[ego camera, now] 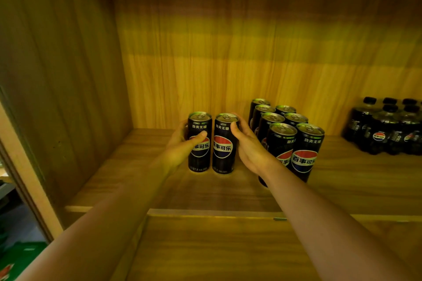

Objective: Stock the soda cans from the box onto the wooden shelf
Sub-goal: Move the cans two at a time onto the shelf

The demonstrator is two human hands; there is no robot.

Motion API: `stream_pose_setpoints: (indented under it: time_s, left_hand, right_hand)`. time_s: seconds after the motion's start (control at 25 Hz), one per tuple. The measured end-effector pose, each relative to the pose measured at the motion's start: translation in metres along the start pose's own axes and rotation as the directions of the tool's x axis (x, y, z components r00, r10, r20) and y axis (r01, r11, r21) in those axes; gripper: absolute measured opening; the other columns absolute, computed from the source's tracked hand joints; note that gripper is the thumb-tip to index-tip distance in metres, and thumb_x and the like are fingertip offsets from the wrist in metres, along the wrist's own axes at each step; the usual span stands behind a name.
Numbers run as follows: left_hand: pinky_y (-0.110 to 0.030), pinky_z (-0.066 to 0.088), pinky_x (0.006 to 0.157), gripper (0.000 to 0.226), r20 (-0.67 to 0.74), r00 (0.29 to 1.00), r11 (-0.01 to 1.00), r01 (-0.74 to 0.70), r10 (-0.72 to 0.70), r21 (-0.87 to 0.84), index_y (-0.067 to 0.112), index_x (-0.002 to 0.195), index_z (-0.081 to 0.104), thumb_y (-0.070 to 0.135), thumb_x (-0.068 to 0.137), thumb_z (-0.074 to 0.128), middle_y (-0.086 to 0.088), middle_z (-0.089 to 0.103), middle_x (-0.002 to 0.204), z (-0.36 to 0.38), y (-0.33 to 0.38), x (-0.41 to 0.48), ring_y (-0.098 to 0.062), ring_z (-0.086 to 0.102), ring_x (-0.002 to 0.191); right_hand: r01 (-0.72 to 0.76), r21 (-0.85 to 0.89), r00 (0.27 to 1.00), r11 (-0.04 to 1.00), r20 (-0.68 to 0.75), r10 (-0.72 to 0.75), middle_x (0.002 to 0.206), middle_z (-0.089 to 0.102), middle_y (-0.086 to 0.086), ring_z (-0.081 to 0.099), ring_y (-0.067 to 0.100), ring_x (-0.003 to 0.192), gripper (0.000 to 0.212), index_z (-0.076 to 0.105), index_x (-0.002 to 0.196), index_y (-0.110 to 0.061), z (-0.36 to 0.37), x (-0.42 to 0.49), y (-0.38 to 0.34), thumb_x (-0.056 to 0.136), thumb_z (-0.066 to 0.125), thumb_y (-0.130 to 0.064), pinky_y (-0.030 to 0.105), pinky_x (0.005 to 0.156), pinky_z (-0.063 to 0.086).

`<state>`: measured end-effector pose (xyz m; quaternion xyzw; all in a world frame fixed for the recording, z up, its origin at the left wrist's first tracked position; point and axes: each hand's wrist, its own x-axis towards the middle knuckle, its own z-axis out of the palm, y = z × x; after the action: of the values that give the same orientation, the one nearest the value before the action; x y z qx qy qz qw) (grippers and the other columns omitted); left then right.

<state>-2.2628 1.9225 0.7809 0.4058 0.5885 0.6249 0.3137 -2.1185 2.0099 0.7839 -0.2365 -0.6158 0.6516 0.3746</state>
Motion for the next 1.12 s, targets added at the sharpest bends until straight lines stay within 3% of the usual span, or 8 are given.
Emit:
stream_pose_setpoints:
  time_s: [0.16,0.28,0.44,0.6,0.72,0.88,1.12]
  left_hand:
    - [-0.039,0.037,0.104,0.082,0.001,0.999,0.976,0.038,-0.039,0.213,0.014,0.143,0.023,0.002,0.075,0.069,-0.010,0.041,0.145,0.000,-0.027,-0.009,-0.026,0.039,0.134]
    - [-0.041,0.036,0.108,0.079,-0.043,0.996,0.883,0.086,-0.075,0.462,0.014,0.143,0.024,0.008,0.078,0.068,-0.010,0.045,0.143,0.000,-0.048,-0.016,-0.026,0.042,0.132]
    - [-0.044,0.042,0.103,0.059,-0.079,0.997,0.724,0.053,0.001,0.688,0.013,0.132,0.043,0.029,0.080,0.066,-0.011,0.059,0.130,0.000,-0.060,-0.016,-0.027,0.054,0.120]
    - [-0.045,0.042,0.101,0.054,-0.087,0.994,0.664,0.021,0.066,0.747,0.013,0.124,0.049,0.037,0.079,0.065,-0.011,0.065,0.121,0.003,-0.063,-0.015,-0.027,0.060,0.112]
    - [-0.044,0.046,0.097,0.054,-0.100,0.992,0.657,0.025,0.077,0.753,0.012,0.124,0.050,0.036,0.079,0.066,-0.011,0.064,0.122,0.004,-0.062,-0.012,-0.029,0.058,0.113]
    - [-0.044,0.048,0.095,0.056,-0.085,0.995,0.668,0.035,0.043,0.744,0.012,0.128,0.046,0.033,0.080,0.066,-0.011,0.061,0.127,0.005,-0.064,-0.008,-0.030,0.055,0.117]
    - [-0.042,0.045,0.098,0.058,-0.075,0.997,0.627,0.035,0.037,0.778,0.011,0.133,0.039,0.033,0.084,0.061,-0.012,0.056,0.132,0.009,-0.065,-0.007,-0.030,0.051,0.122]
  right_hand:
    - [-0.017,-0.002,0.996,1.000,-0.091,0.017,0.151,0.030,-0.004,0.034,0.009,0.128,0.054,0.021,0.144,-0.029,-0.003,-0.009,0.011,0.094,0.042,-0.030,0.026,0.097,0.032]
    - [-0.116,0.025,0.944,0.993,-0.307,0.118,0.147,0.037,0.001,0.036,0.021,0.134,0.061,0.026,0.143,-0.024,0.005,-0.023,0.036,0.089,0.052,-0.033,0.032,0.098,0.031]
    - [-0.201,-0.262,0.919,0.944,-0.385,0.089,0.135,0.053,0.008,0.051,0.025,0.121,0.070,0.037,0.135,-0.017,0.009,-0.017,0.061,0.074,0.069,-0.031,0.040,0.099,0.043]
    - [-0.240,-0.612,0.909,0.753,-0.415,-0.047,0.114,0.066,0.006,0.062,0.026,0.105,0.067,0.054,0.115,-0.017,0.018,-0.014,0.071,0.060,0.077,-0.047,0.042,0.083,0.053]
    - [-0.212,-0.599,0.947,0.772,-0.321,0.011,0.118,0.065,0.006,0.060,0.026,0.110,0.060,0.053,0.119,-0.021,0.006,-0.006,0.070,0.066,0.076,-0.036,0.044,0.090,0.051]
    - [-0.157,-0.633,0.978,0.758,-0.205,0.031,0.131,0.055,0.004,0.049,0.027,0.123,0.068,0.045,0.127,-0.028,-0.009,0.008,0.080,0.066,0.069,-0.042,0.051,0.101,0.043]
    - [-0.124,-0.715,0.975,0.688,-0.216,-0.049,0.138,0.047,0.006,0.040,0.029,0.130,0.072,0.037,0.131,-0.028,-0.007,0.012,0.087,0.067,0.062,-0.050,0.052,0.103,0.039]
